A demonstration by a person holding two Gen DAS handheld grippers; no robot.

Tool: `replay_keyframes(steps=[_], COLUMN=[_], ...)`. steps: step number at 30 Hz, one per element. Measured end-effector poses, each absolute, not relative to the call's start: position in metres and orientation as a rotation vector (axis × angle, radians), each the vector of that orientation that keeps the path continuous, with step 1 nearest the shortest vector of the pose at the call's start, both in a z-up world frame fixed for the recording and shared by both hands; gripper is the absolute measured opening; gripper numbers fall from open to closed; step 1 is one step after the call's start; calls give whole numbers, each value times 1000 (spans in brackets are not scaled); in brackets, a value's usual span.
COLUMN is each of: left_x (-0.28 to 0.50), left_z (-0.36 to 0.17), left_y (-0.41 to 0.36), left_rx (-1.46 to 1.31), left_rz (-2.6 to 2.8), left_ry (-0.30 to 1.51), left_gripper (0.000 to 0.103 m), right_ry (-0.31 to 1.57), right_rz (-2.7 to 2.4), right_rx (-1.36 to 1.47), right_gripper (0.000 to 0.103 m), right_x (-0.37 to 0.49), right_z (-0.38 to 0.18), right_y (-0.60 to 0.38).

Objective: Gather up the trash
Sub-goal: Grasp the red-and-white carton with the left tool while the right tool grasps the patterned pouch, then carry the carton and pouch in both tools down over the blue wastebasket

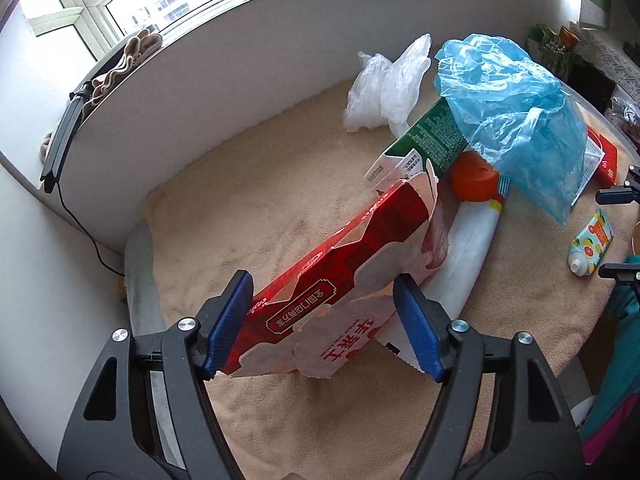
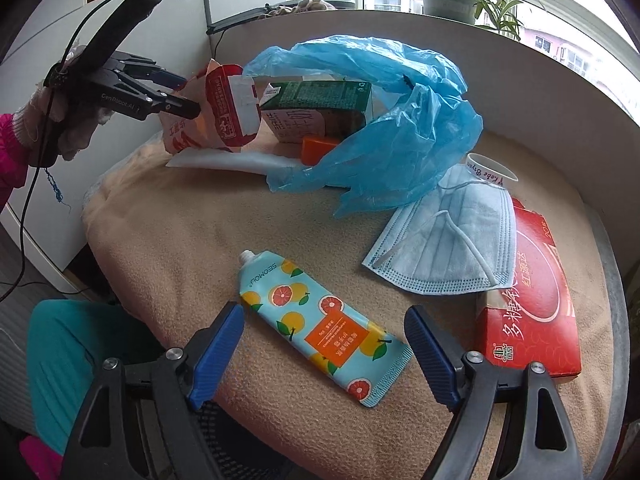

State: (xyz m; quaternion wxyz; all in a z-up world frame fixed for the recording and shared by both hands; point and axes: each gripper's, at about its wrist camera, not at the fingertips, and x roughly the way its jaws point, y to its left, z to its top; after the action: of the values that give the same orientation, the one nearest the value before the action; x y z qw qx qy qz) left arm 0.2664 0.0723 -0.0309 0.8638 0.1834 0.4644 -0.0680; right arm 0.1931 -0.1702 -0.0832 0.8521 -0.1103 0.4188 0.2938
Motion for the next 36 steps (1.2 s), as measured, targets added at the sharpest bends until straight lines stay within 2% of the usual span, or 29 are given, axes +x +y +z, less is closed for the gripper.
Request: replay_keyframes(steps=[2,3,4,5,13,16,19,21,22,24,30,32,33,36], left_x=[261,260,259,257,261,267,275,274,272,264,246,238,233,217], left_z=[-29,-27,-27,-26,-29,-38,-42,-39,-38,-35,-25,-25,-24,-23], left_y=[80,84,87,91,85,76,83,88,91,96,129,137,139,142], left_rx=[350,339,350,357,341,360,283,248,230,211,26,-23,-41,-78], left_rz=[-135,-125,-89,-57,-90,-69,-52,-41,-38,-10,32,39,36,42], left_ry=[967,965,963,956,963,957,962,950,944,930,911,904,897,877], left_gripper=[69,47,37,32,34,36,37,35,33,26,16,13,6,5], right_ry=[892,898,899,898,896,892,888,892,893,895,911,913,913,922], right_rz=[616,617,620,621,596,592,600,613,618,627,627,622,622,615], right_rx=[-248,-257,-264,-273,-261,-278,-292,-284,-282,-270,-177,-150,-133,-76], right_gripper=[86,87,87,88,88,84,74,61,58,44,13,7,5,5], right_x=[194,194,194,193,195,193,191,190,190,190,197,198,198,200], right_z=[-87,-89,-90,-92,-95,-95,-93,-91,-90,-88,-87,-87,-86,-88], right_y=[-168,-166,-164,-163,-154,-152,-151,-155,-155,-156,-159,-160,-162,-167])
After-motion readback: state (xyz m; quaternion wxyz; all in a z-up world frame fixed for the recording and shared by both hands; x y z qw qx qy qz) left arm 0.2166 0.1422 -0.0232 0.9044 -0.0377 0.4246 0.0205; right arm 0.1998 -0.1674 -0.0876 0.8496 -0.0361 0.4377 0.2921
